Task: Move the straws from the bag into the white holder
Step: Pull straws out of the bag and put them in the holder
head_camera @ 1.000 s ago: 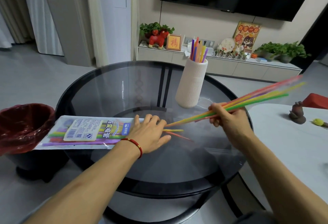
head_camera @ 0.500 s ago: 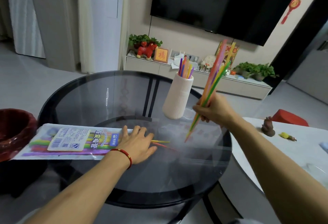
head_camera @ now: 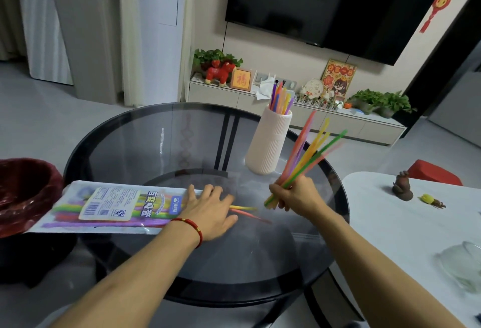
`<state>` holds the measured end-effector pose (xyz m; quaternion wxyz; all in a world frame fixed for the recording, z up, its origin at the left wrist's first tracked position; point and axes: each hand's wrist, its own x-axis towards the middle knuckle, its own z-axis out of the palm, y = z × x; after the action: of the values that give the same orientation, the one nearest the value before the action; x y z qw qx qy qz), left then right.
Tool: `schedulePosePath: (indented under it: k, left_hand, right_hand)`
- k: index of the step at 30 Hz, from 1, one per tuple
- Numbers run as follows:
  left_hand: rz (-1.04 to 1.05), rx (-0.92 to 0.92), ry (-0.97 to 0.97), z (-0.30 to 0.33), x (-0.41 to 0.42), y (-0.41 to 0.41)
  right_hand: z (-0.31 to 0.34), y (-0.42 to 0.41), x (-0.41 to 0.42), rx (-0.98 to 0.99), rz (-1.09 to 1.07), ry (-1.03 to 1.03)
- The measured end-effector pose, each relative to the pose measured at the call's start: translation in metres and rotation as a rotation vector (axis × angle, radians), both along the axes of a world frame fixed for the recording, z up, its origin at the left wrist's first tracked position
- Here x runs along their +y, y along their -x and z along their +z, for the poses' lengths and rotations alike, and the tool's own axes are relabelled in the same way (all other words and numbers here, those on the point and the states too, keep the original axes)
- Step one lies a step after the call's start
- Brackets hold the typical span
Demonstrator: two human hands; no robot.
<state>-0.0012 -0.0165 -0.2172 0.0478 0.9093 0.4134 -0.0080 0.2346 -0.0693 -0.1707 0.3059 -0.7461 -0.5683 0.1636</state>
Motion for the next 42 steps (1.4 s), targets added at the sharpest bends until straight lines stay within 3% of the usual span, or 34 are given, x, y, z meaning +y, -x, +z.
schedulePosePath:
  k: [8,15,18,22,24,34,39,42]
  left_hand:
    - [0.011,-0.002,0.013,0.003,-0.001,-0.002]
    - [0.011,-0.007,0.016,0.002,-0.001,-0.004]
    - [0.014,-0.026,0.012,0.000,0.001,-0.005]
    - [0.006,-0.044,-0.002,-0.002,0.003,-0.007]
    - [0.007,-0.044,-0.009,-0.003,0.002,-0.007]
    - [0.018,-0.066,0.029,-0.003,0.002,-0.007]
    - [0.021,-0.061,0.042,-0.006,0.005,-0.008]
    - [0.018,-0.069,0.044,-0.008,0.006,-0.008]
  right_hand:
    - [-0.017,0.000,0.001,0.101,-0.016,-0.032]
    - [-0.008,-0.003,0.006,0.073,-0.002,0.027]
    - [0.027,-0.007,0.015,0.067,-0.057,-0.142]
    - [0.097,-0.013,0.040,0.298,-0.135,-0.482]
    - [0.128,-0.018,0.055,0.293,-0.160,-0.555]
    - [0.161,-0.015,0.116,0.014,-0.237,-0.275]
    - [0.156,-0.008,0.129,-0.012,-0.287,-0.073]
    - [0.162,-0.007,0.130,0.070,-0.258,-0.029]
